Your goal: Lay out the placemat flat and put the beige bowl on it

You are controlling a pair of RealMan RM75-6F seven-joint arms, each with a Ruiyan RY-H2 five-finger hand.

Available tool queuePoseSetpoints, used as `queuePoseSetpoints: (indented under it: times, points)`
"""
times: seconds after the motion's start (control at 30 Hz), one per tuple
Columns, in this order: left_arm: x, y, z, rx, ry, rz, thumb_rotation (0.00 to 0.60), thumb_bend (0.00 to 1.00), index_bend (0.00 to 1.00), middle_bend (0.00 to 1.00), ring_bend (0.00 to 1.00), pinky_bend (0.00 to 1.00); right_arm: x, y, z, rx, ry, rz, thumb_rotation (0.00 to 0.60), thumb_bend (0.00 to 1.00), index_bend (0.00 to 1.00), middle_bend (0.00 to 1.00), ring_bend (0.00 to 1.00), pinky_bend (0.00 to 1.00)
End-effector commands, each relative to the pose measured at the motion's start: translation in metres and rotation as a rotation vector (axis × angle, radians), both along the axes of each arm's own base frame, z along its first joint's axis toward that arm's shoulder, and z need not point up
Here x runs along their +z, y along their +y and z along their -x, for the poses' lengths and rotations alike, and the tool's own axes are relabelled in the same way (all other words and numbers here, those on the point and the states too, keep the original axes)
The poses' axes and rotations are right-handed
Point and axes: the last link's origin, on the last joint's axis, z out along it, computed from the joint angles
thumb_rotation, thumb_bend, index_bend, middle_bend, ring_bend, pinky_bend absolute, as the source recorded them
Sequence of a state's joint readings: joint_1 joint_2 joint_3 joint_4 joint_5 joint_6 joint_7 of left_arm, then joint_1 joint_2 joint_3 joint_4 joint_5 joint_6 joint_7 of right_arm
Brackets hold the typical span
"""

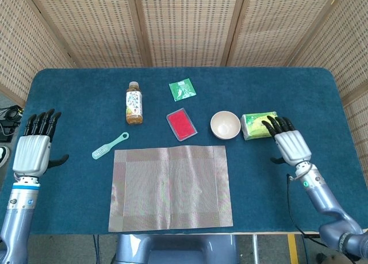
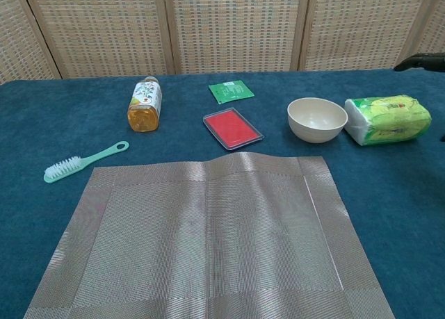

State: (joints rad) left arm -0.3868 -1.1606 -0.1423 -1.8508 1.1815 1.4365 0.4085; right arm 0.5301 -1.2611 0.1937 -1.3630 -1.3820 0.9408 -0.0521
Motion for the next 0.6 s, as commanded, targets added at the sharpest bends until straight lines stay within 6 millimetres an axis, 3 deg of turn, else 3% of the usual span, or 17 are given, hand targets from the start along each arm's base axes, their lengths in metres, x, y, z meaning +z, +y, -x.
queuePoseSetpoints:
  times: [0.03,0.27,0.43,0.6]
  points:
    - [0.004,0.000,0.002,0.007,-0.011,-0.003,0.600,0.00,0.00,0.00,0.00,0.00,-0.019,-0.022,-0.015,-0.005,-0.002,-0.043,0.600,0.00,0.04,0.00,0.00,0.00]
    - [0.006,0.004,0.005,0.018,-0.036,0.004,0.600,0.00,0.00,0.00,0.00,0.00,-0.051,-0.042,-0.039,0.039,-0.005,-0.067,0.600,0.00,0.11,0.00,0.00,0.00]
    - [0.006,0.005,0.007,0.022,-0.043,0.012,0.600,0.00,0.00,0.00,0.00,0.00,-0.072,-0.055,-0.044,0.043,0.026,-0.083,0.600,0.01,0.19,0.00,0.00,0.00]
    - [0.008,0.007,0.008,0.028,-0.050,0.013,0.600,0.00,0.00,0.00,0.00,0.00,-0.090,-0.065,-0.047,0.040,0.045,-0.094,0.600,0.15,0.28,0.00,0.00,0.00]
